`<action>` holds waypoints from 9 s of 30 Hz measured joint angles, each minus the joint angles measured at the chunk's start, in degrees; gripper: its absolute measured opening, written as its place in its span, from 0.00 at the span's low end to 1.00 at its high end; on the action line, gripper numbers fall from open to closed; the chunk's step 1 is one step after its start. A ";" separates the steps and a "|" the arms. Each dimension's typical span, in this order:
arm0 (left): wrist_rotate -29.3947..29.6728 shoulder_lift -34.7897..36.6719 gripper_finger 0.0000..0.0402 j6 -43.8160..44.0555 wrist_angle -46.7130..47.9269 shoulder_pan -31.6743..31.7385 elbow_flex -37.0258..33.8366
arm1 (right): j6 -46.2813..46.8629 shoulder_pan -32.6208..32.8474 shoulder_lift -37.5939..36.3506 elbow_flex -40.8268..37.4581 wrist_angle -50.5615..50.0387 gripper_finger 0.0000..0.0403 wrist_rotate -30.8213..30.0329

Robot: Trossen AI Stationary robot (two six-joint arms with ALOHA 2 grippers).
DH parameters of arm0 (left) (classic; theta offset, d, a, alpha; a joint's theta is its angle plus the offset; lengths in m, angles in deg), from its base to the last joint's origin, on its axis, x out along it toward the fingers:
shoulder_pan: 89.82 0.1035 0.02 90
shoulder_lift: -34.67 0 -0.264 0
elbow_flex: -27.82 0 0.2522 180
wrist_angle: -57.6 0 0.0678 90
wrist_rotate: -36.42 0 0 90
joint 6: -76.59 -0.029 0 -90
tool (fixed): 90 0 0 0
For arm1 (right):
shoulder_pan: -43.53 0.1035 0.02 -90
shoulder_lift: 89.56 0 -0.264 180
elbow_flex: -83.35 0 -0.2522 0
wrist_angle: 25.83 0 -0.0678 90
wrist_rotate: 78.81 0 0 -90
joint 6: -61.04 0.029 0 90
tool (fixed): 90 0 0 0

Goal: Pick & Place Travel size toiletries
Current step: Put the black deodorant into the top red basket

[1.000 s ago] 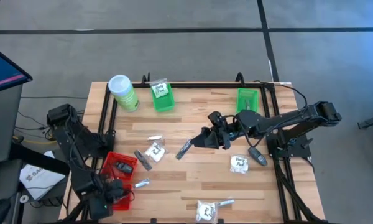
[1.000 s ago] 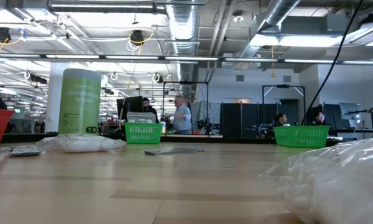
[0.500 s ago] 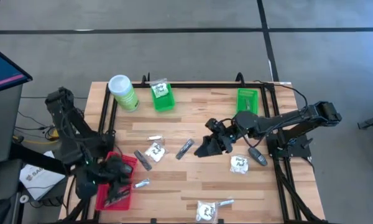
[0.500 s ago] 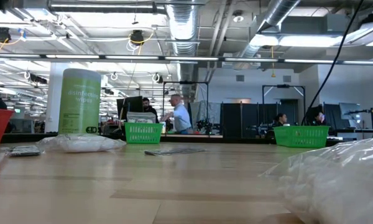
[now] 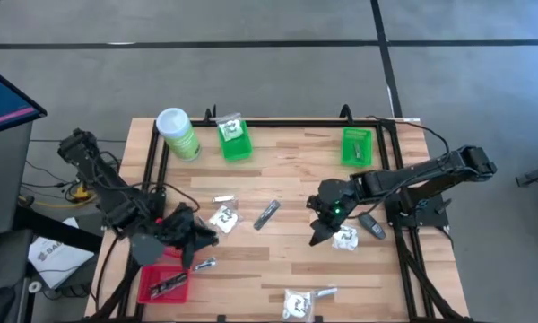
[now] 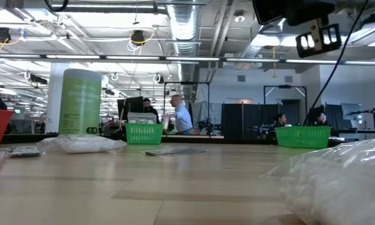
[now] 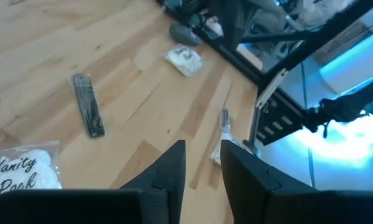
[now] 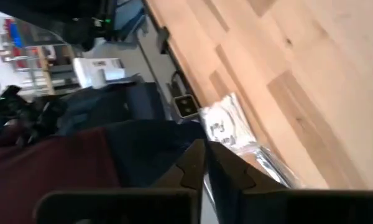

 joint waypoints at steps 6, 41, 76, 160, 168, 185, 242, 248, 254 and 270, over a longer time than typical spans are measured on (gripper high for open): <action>-10.98 -3.57 0.12 -5.72 -4.96 7.40 -0.02 | -1.47 0.00 0.00 0.03 -3.83 0.01 -3.76; -24.33 -11.58 0.00 -15.37 -22.45 15.36 -0.02 | 4.25 4.24 -16.68 0.04 -60.89 0.00 -17.63; -24.34 -12.11 0.00 -15.19 -22.99 14.38 -0.02 | 12.94 -0.52 -7.85 -12.61 -50.94 0.79 -23.21; -24.01 -12.09 0.00 -16.79 -23.77 13.83 -0.02 | -13.80 15.35 15.62 -9.33 -43.01 0.79 -14.94; -24.01 -12.09 0.00 -16.68 -23.87 13.75 -0.02 | -12.36 14.66 19.18 -8.40 -34.30 0.79 -12.83; -24.08 -12.09 0.00 -16.81 -24.20 13.83 -0.02 | -15.18 11.50 16.79 4.42 -39.46 0.79 -22.04; -21.96 -12.09 0.00 -17.31 -24.74 11.97 -0.07 | -4.48 19.76 16.20 -6.27 -27.32 0.50 -12.64; -19.29 -12.09 0.00 -17.22 -24.68 12.30 -0.07 | -1.15 18.90 16.26 -6.21 -26.37 0.54 -12.12; -18.34 -12.08 0.00 -16.88 -24.79 12.30 -0.56 | -1.29 17.98 16.20 -2.01 -23.42 0.49 -11.15; -15.26 -12.08 0.00 -5.72 -33.92 12.30 -10.15 | -9.67 8.34 16.15 25.26 -22.35 0.49 -19.90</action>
